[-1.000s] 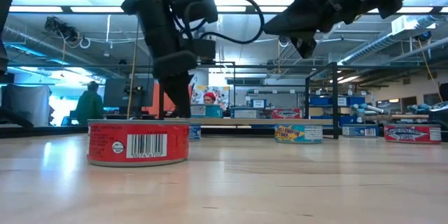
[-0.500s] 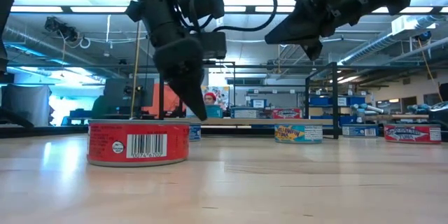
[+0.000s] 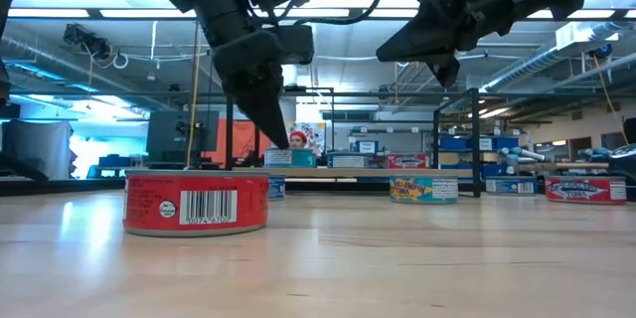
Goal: Stack canned seafood by type on shelf
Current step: Put the blue tuna can on the shelf
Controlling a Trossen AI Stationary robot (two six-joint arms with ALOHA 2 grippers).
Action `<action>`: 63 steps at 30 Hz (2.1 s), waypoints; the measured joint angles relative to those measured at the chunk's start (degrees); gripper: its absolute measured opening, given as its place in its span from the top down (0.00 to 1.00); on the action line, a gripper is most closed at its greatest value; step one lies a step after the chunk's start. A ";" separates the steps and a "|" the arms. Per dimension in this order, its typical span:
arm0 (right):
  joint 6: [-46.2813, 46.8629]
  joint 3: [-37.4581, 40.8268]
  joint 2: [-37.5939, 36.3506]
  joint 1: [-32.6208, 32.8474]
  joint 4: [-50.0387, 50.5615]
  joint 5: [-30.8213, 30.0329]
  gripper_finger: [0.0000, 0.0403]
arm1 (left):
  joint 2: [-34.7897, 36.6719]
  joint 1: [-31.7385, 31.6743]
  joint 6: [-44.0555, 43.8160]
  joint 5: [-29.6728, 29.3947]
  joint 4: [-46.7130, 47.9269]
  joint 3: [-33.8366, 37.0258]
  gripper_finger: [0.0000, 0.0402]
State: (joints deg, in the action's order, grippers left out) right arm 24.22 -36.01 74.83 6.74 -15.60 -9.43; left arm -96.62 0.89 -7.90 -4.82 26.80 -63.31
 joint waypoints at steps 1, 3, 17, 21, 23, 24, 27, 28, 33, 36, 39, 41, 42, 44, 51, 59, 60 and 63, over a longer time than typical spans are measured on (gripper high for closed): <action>-0.25 0.00 0.00 0.00 0.07 0.00 0.98 | 0.00 0.00 0.00 0.00 0.02 0.00 1.00; -0.69 0.00 0.00 0.00 0.15 0.00 0.98 | 0.00 0.00 -0.02 0.06 -0.17 0.00 1.00; -8.57 0.00 0.04 -0.27 -0.25 -12.38 0.98 | 3.93 -0.15 11.66 -2.68 11.50 -3.64 1.00; -13.04 0.00 0.07 -1.14 -4.86 -15.41 0.98 | 3.91 -0.09 9.30 -8.99 15.66 -6.10 1.00; -15.52 0.00 0.05 -1.39 -7.24 -14.84 0.98 | 3.91 -0.01 5.22 -10.04 19.33 -7.10 1.00; -16.56 0.00 -0.17 -1.44 -7.93 -14.21 0.98 | 3.89 0.15 2.76 -10.37 20.82 -7.45 1.00; -15.95 -0.27 -1.59 -1.40 -7.48 -12.10 0.98 | 3.91 1.03 -6.08 -9.89 22.90 -7.63 1.00; -14.47 -0.51 -1.99 -1.38 -5.99 -12.03 0.98 | 3.89 1.40 -7.83 -9.48 23.74 -7.61 1.00; -8.44 -1.49 -2.80 -0.56 0.90 -11.80 0.98 | 3.48 2.59 -11.05 -13.47 22.18 -7.27 1.00; -11.01 -1.57 -2.86 0.17 3.00 -11.33 0.98 | 3.48 2.53 -12.22 -16.28 14.24 -5.00 1.00; -11.80 -1.55 -3.03 0.72 3.64 -11.45 0.98 | 3.48 2.21 -14.24 -16.76 7.18 -2.73 1.00; -11.03 -1.56 -3.67 1.23 3.65 -11.44 0.98 | 3.48 2.21 -13.98 -16.53 2.51 -1.34 1.00; -10.64 -1.57 -3.97 1.43 3.63 -11.43 0.98 | 3.48 2.15 -13.48 -16.18 2.30 -1.02 1.00; -10.06 -1.57 -4.39 1.66 3.69 -11.34 0.98 | 3.48 2.08 -12.12 -14.95 3.59 -0.93 1.00; -4.47 -1.57 -5.09 1.81 3.76 -11.34 0.99 | 3.48 2.10 -7.12 -5.96 10.52 -0.94 1.00; -6.29 -1.57 -0.46 1.92 6.77 -11.89 0.99 | 3.48 2.60 -1.33 -4.99 7.00 1.68 1.00; -6.83 -1.57 0.39 1.92 6.57 -11.89 0.99 | 3.48 2.60 -1.64 -5.46 5.93 2.48 1.00; -8.10 -1.57 2.23 1.92 4.55 -11.88 0.99 | 3.48 2.60 -4.46 -7.59 2.76 5.17 1.00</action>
State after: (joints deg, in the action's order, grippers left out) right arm 16.12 -37.58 77.06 8.67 -11.05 -21.31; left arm -93.14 3.49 -12.36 -12.41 29.56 -58.14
